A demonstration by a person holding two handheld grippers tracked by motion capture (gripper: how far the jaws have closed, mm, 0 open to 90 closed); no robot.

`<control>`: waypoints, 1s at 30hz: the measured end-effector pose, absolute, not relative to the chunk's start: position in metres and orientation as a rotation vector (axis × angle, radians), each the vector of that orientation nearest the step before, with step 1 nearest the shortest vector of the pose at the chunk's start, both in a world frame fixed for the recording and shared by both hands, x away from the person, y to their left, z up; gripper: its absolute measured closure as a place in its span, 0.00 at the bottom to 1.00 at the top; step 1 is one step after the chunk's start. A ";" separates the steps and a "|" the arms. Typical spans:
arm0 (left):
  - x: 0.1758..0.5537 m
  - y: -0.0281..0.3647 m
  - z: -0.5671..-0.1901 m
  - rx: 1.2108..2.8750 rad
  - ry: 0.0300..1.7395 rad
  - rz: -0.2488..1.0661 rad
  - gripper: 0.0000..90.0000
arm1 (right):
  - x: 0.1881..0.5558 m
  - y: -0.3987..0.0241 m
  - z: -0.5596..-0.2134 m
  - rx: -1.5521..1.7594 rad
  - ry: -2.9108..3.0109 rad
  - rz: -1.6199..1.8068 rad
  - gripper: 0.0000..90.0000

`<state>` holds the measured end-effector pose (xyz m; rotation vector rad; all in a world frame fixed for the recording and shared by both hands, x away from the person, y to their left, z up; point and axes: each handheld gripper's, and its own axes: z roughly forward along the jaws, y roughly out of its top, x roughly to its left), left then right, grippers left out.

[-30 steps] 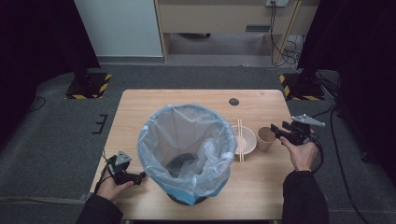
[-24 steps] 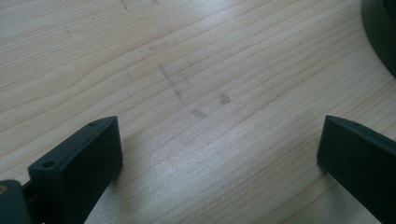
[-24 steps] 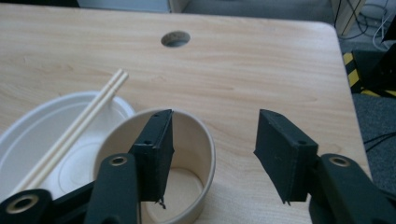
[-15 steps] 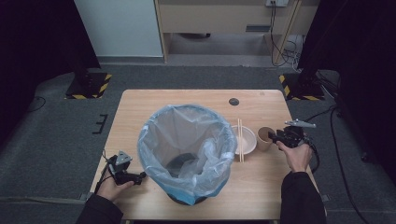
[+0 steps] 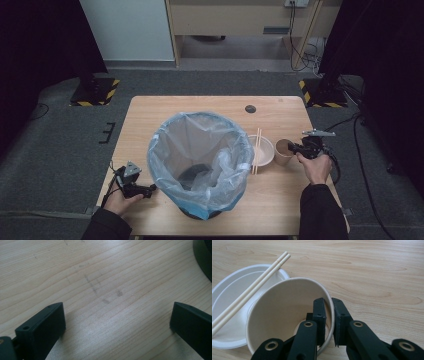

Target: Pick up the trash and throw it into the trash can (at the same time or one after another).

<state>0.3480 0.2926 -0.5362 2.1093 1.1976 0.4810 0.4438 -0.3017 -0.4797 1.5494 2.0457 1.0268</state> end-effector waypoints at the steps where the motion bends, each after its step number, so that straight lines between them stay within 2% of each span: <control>1: 0.348 0.293 -0.536 2.110 1.197 0.481 0.00 | 0.443 -0.302 -0.479 1.548 2.044 1.027 0.92; 11: 0.348 0.293 -0.536 2.109 1.197 0.481 0.00 | 0.437 -0.309 -0.458 1.533 1.945 1.107 0.92; 30: 0.348 0.292 -0.536 2.110 1.194 0.481 0.00 | 0.416 -0.317 -0.399 1.428 1.755 1.329 0.92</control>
